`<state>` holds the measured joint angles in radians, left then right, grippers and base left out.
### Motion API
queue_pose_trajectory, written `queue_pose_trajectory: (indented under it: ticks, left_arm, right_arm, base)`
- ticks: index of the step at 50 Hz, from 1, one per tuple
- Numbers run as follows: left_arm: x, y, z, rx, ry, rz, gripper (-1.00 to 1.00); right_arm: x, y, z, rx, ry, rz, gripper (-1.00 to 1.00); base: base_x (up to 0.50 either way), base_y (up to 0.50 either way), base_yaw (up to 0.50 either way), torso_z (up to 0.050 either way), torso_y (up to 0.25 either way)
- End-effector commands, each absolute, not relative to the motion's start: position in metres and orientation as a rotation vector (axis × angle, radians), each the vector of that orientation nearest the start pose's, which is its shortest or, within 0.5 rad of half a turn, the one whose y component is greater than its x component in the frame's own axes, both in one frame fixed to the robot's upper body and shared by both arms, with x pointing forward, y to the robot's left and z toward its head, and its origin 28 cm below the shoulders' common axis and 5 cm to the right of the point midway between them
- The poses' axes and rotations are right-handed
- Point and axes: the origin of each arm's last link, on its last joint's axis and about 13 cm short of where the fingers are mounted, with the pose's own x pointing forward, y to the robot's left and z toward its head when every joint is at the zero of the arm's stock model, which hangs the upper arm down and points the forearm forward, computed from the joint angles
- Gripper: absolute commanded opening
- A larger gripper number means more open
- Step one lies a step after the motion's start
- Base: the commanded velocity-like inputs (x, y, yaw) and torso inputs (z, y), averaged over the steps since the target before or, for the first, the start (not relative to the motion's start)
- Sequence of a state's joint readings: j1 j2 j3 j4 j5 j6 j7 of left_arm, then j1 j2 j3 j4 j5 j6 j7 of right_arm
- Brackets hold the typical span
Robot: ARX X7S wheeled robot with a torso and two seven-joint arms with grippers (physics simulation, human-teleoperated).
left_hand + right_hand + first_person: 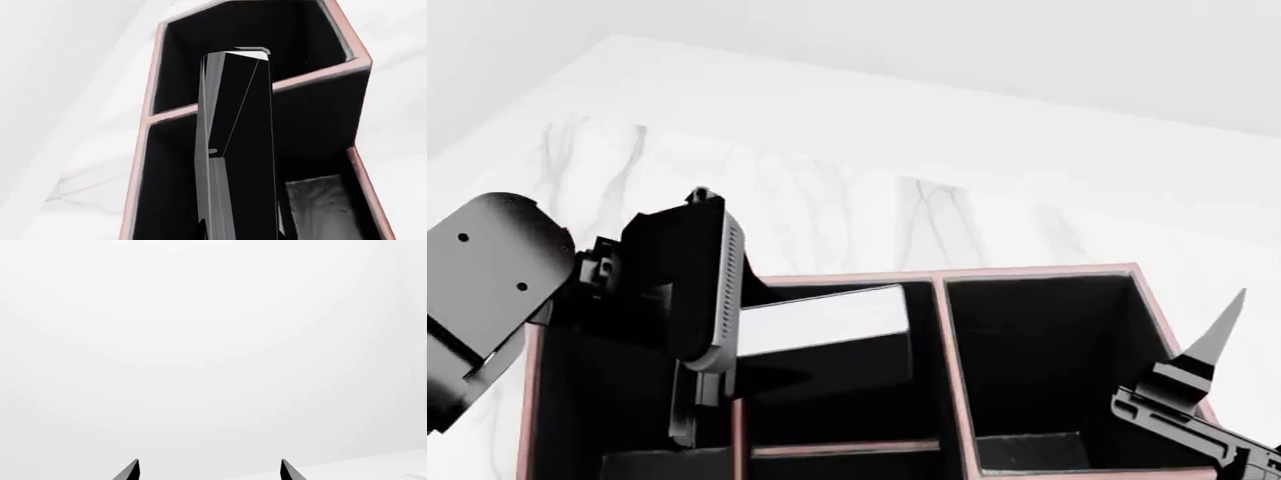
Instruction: Pick up the book and place it in the front compartment of the caddy.
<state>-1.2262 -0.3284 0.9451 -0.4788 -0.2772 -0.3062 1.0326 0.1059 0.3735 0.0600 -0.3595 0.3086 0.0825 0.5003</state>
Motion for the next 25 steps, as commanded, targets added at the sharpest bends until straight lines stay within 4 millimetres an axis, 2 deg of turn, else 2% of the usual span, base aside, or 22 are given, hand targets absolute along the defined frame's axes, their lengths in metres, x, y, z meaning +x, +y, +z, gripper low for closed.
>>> queue_pose_trajectory:
  ticks: [1,6,17,22,23,25]
  left_arm:
    - [0.412,0.198,0.225,0.639,0.194,-1.166,-1.0]
    - [0.418,0.197,0.219,0.583,0.236,-1.177,-1.0]
    - [0.425,0.194,0.212,0.528,0.205,-1.214,-1.0]
    - [0.43,0.197,0.201,0.526,0.232,-1.186,-1.0]
    - [0.431,0.198,0.198,0.519,0.234,-1.175,1.0]
    - [0.431,0.198,0.194,0.508,0.233,-1.164,1.0]
  right_arm:
    - [0.228,-0.172,0.123,0.02,-0.392,-0.441,1.0]
    - [0.228,-0.173,0.124,0.021,-0.392,-0.444,1.0]
    - [0.23,-0.172,0.12,0.017,-0.387,-0.436,1.0]
    - [0.23,-0.172,0.121,0.018,-0.386,-0.435,1.0]
    - [0.229,-0.172,0.121,0.018,-0.386,-0.435,1.0]
    - [0.229,-0.172,0.122,0.019,-0.388,-0.436,1.0]
  base:
    - [0.0,0.0,0.0,0.0,0.0]
    - [0.0,0.0,0.0,0.0,0.002]
    - [0.0,0.0,0.0,0.0,0.001]
    - [0.0,0.0,0.0,0.002,0.002]
    - [0.0,0.0,0.0,0.0,0.0]
    - [0.0,0.0,0.0,0.0,0.0]
